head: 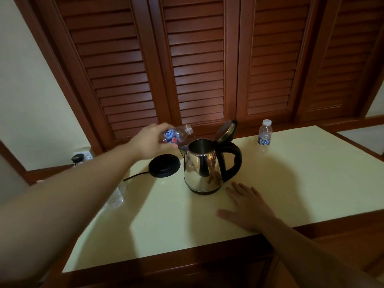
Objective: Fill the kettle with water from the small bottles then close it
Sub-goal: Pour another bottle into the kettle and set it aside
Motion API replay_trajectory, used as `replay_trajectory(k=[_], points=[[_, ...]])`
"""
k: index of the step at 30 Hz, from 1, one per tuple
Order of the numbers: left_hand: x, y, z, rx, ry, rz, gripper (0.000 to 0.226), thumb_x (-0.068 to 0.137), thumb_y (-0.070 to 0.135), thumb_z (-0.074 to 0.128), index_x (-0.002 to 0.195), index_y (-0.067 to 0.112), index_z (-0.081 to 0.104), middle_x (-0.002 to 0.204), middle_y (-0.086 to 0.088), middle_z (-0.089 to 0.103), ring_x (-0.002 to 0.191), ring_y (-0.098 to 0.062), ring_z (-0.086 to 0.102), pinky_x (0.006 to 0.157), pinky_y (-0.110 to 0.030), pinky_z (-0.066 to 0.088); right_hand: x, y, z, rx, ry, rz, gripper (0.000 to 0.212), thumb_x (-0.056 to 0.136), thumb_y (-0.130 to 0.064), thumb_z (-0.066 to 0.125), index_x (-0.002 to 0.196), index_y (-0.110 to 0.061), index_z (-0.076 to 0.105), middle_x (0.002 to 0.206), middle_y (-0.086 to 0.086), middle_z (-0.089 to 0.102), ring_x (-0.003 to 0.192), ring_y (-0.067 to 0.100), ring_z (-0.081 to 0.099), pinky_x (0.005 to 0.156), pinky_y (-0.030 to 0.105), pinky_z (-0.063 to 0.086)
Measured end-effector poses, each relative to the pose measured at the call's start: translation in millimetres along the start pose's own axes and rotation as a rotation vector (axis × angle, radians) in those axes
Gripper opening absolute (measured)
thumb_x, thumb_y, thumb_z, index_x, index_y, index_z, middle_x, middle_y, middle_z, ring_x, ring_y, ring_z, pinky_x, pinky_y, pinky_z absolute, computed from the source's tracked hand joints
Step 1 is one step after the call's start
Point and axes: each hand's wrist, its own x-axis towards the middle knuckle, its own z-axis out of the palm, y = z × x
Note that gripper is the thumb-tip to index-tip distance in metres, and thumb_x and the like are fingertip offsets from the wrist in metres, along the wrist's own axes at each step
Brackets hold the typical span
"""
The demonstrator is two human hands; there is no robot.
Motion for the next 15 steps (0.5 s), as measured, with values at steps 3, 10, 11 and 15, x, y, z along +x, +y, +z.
replay_trajectory(k=[3, 10, 11, 15], points=[[-35, -23, 34, -0.157, 0.038, -0.068, 0.062, 0.083, 0.061, 0.074, 0.137, 0.038, 0.053, 0.124, 0.004, 0.063, 0.11, -0.017, 0.061, 0.093, -0.034, 0.05, -1, -2, -2, 0.002, -0.009, 0.003, 0.104, 0.081, -0.095, 0.024, 0.165, -0.036, 0.006, 0.173, -0.008, -0.007, 0.159, 0.014, -0.006, 0.128, 0.044, -0.002], [-120, -33, 95, -0.403, 0.024, -0.093, 0.054, 0.084, 0.042, 0.082, 0.131, 0.045, 0.055, 0.118, 0.014, 0.06, 0.101, 0.005, 0.059, 0.083, -0.008, 0.043, -2, -24, -11, 0.021, 0.119, -0.074, 0.075, 0.087, -0.079, 0.052, 0.148, -0.034, 0.052, 0.155, -0.007, 0.046, 0.144, 0.019, 0.035, 0.119, 0.041, 0.028], [-125, -36, 104, -0.383, 0.027, -0.098, 0.058, 0.083, 0.04, 0.084, 0.134, 0.041, 0.057, 0.117, 0.013, 0.06, 0.099, 0.003, 0.059, 0.081, -0.006, 0.041, -2, -33, -13, 0.001, 0.116, -0.1, 0.069, 0.088, -0.075, 0.053, 0.144, -0.034, 0.056, 0.147, -0.007, 0.052, 0.137, 0.019, 0.04, 0.114, 0.041, 0.034], [-135, -40, 124, -0.354, 0.014, -0.094, 0.063, 0.082, 0.045, 0.083, 0.139, 0.035, 0.058, 0.114, 0.011, 0.059, 0.097, 0.0, 0.06, 0.081, -0.01, 0.046, 1, -56, -12, 0.049, 0.073, -0.115, 0.053, 0.093, -0.062, 0.06, 0.134, -0.028, 0.064, 0.126, -0.006, 0.054, 0.119, 0.016, 0.048, 0.102, 0.038, 0.044]])
